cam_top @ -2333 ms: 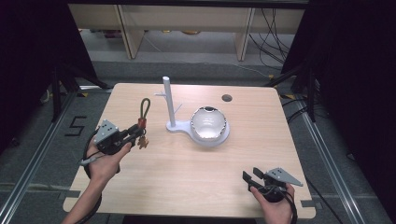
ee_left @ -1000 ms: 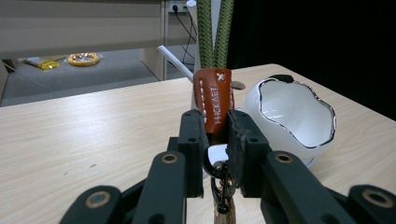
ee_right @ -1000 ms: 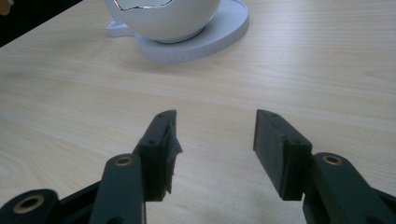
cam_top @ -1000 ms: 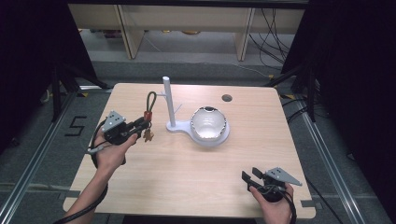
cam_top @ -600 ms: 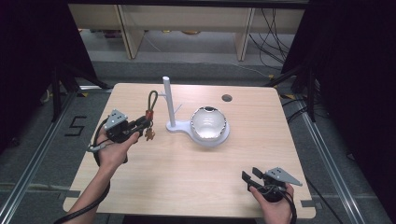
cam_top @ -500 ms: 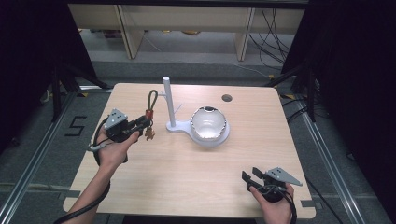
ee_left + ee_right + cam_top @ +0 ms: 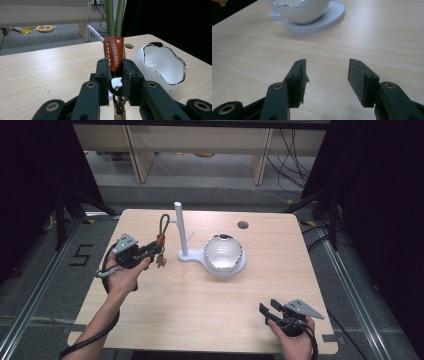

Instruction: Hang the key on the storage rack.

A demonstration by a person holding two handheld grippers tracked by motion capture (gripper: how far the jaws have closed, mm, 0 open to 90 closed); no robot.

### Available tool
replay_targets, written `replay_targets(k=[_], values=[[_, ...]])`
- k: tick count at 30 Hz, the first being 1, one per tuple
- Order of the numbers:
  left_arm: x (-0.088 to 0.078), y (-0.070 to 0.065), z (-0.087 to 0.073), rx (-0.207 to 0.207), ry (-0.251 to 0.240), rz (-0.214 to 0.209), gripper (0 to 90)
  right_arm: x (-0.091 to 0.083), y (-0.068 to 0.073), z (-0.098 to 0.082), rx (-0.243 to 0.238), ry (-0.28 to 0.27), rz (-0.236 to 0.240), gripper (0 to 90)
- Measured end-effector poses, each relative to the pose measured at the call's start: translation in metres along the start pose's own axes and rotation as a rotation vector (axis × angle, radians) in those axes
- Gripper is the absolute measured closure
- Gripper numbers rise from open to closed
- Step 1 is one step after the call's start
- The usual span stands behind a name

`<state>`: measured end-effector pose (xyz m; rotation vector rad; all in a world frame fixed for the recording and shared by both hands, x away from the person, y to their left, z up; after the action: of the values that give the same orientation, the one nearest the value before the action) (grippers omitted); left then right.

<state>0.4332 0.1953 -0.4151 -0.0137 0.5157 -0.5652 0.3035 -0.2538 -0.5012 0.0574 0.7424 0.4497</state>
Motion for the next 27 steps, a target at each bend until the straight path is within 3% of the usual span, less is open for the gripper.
replay_targets(k=[12, 15, 27], values=[[0.004, 0.003, 0.001, -0.008, 0.006, 0.004, 75.4, -0.001, 0.001, 0.000, 0.018, 0.007, 0.009, 49.7], [0.005, 0.004, 0.002, -0.008, 0.009, 0.005, 75.4, 0.001, 0.000, -0.001, -0.005, -0.008, 0.004, 49.7], [0.012, 0.004, 0.002, -0.017, 0.022, 0.000, 75.4, 0.002, 0.000, -0.001, -0.006, -0.009, 0.009, 49.7]])
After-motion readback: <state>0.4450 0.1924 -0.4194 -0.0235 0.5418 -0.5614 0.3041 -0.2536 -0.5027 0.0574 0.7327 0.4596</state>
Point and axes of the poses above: each handheld gripper's, and its own axes: x roughly forward along the jaws, z roughly out of its top, y roughly to its left, the point moved 1 cm from there along x, roughly forward along the jaws, and after that the axes turned 11 degrees about y, right-handed, at the moved point
